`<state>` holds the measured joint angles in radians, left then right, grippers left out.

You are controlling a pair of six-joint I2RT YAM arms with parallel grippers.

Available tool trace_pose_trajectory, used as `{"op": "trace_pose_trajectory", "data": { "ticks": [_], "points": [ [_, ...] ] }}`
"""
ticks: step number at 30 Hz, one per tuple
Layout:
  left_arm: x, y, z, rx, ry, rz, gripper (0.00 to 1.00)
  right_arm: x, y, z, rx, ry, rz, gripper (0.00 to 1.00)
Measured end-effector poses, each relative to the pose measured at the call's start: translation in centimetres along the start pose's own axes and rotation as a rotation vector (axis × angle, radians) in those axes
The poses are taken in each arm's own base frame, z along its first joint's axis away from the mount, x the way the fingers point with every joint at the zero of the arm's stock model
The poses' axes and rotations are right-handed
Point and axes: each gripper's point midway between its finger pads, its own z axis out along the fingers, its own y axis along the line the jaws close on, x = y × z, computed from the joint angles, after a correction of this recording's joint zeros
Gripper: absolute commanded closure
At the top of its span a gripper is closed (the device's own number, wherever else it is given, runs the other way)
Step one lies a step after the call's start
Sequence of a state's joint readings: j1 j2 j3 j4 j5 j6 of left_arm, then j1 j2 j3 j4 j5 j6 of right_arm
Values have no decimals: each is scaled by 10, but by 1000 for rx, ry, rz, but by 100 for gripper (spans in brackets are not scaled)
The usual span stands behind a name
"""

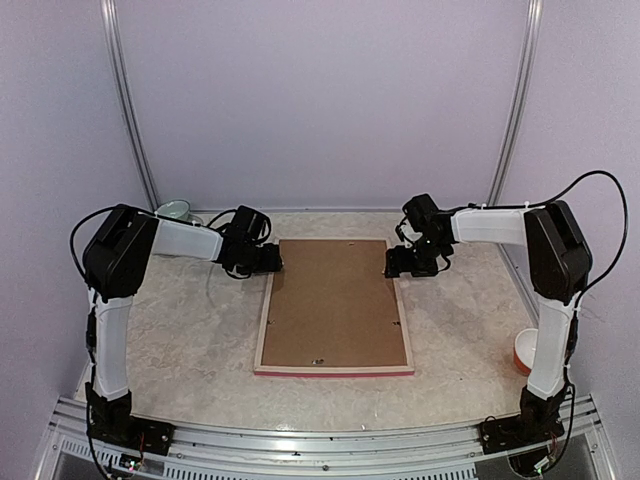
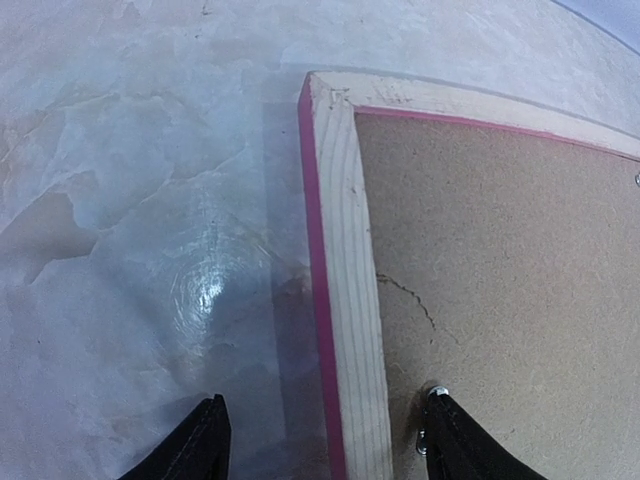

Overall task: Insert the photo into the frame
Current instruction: Press the fastener onto the backboard.

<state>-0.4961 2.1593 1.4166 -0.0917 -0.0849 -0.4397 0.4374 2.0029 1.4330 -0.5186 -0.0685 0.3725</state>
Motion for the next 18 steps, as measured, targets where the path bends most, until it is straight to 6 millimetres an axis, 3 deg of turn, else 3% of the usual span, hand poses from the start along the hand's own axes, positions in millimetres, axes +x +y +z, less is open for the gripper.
{"op": "trace_pose_trajectory", "data": {
  "ticks": [18],
  "points": [
    [1, 6, -4, -15, -34, -9, 34, 1, 0, 0, -4, 3, 0, 20]
  ]
}}
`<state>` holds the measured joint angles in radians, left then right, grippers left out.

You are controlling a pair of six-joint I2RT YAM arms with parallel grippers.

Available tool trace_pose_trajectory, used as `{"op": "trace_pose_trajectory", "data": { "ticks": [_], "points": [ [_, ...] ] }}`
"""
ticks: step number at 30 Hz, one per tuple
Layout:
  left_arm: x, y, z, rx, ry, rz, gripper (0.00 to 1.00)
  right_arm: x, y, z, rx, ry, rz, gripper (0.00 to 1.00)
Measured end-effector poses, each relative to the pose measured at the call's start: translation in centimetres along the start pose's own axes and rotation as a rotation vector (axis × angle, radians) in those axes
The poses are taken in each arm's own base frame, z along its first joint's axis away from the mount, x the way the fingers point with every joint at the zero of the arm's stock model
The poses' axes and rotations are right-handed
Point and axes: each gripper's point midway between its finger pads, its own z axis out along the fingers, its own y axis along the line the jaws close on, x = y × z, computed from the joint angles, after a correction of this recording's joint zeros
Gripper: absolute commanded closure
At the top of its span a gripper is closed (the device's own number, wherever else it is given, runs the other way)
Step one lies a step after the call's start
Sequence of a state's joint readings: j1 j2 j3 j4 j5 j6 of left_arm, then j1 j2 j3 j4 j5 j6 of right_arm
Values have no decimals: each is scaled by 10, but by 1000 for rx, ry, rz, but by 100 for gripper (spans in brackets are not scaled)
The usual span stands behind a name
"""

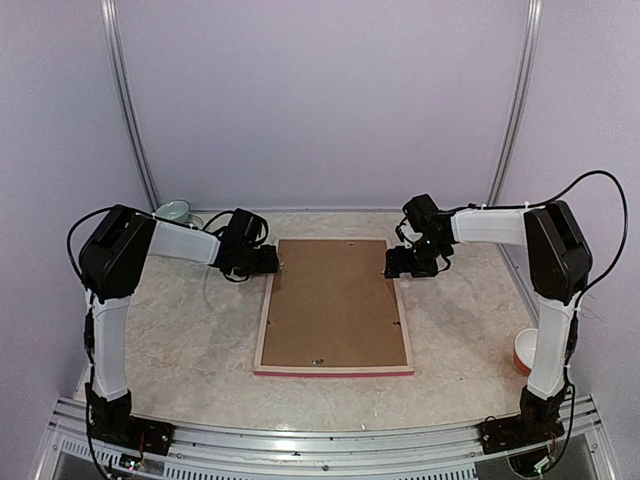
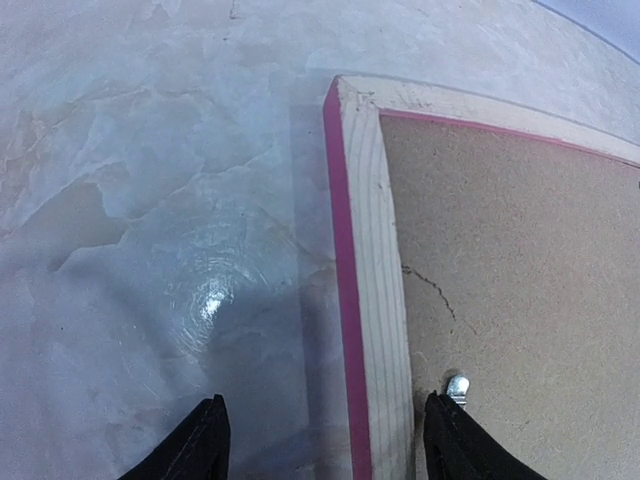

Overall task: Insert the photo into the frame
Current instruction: Press the fastener onto the backboard.

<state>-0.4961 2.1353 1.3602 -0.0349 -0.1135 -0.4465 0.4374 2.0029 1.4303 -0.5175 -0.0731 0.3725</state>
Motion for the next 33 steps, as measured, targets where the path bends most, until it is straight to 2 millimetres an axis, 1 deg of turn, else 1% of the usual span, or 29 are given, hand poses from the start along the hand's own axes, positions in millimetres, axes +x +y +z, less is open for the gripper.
{"op": "trace_pose_trajectory", "data": {
  "ticks": [3, 8, 14, 19, 22, 26, 30, 33],
  "points": [
    [-2, -1, -3, 8, -8, -3, 33, 0, 0, 0, -1, 0, 0, 20],
    [-12, -10, -7, 49, -35, -9, 33, 0, 0, 0, -2, 1, 0, 20],
    [-14, -16, -8, 73, -34, -12, 33, 0, 0, 0, -2, 1, 0, 20],
    [-24, -21, -5, 67, -34, -8, 33, 0, 0, 0, -3, 1, 0, 20],
    [-20, -21, 0, 54, -20, -4, 34, 0, 1, 0, -3, 1, 0, 20],
    [-3, -14, 9, 21, 28, 5, 34, 0, 1, 0, -4, 1, 0, 20],
    [-2, -15, 8, 11, 28, 11, 35, 0, 1, 0, -7, 2, 0, 20],
    [-1, -15, 8, 4, 27, 13, 37, 1, 2, 0, -12, 3, 0, 20]
  ]
}}
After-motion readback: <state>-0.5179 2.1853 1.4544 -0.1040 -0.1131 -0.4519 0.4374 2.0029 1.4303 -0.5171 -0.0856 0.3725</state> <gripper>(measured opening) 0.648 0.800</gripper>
